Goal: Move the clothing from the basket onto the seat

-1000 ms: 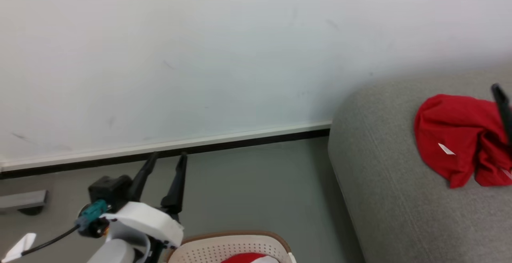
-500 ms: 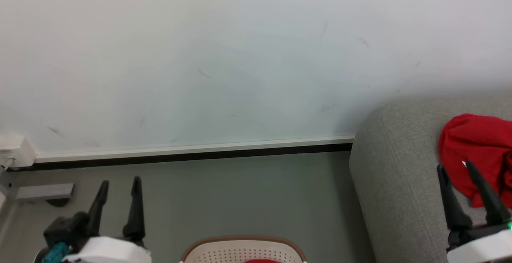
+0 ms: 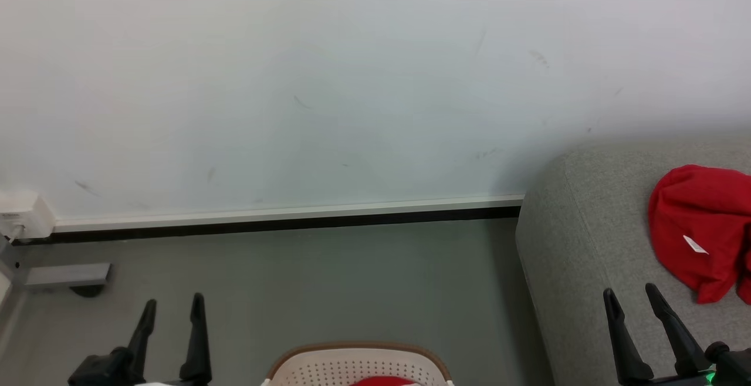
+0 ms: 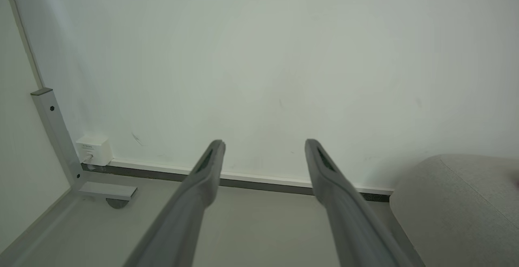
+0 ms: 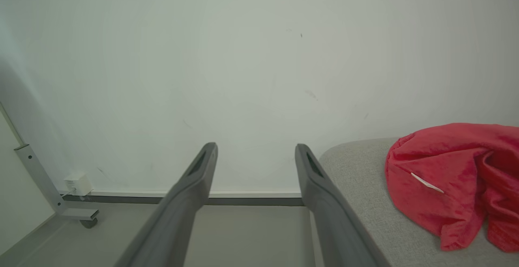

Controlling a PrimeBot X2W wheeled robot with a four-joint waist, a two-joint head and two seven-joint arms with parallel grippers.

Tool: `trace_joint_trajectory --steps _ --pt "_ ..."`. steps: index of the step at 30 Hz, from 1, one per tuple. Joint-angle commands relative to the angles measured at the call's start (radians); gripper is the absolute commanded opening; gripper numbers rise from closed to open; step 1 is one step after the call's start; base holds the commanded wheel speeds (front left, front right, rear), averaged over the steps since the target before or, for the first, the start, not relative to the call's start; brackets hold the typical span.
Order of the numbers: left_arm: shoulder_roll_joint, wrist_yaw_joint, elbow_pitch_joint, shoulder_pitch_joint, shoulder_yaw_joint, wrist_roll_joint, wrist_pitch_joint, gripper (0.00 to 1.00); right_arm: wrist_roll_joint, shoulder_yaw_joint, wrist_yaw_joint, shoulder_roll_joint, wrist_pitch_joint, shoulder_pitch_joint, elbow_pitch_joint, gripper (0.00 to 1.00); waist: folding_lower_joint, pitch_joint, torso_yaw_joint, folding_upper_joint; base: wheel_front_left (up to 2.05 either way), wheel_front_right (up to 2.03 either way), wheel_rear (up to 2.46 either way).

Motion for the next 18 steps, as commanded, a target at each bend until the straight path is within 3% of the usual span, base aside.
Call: trace_joint_trajectory --steps 1,18 --pt "-0.003 -0.007 0.005 0.002 0.010 0.013 -0.001 1.00 -0.009 0.002 -0.002 -0.001 -0.003 -0.010 -0.003 1.00 0.0000 0.001 -0.001 0.0000 0.00 0.00 0.00" --pt "-0.077 -0.095 0.048 -0.027 0.078 0.128 -0.001 1.00 -0.004 0.014 -0.002 -0.033 -0.003 -0.051 -0.011 1.00 0.0000 0.029 -0.032 0.0000 0.00 0.00 0.00"
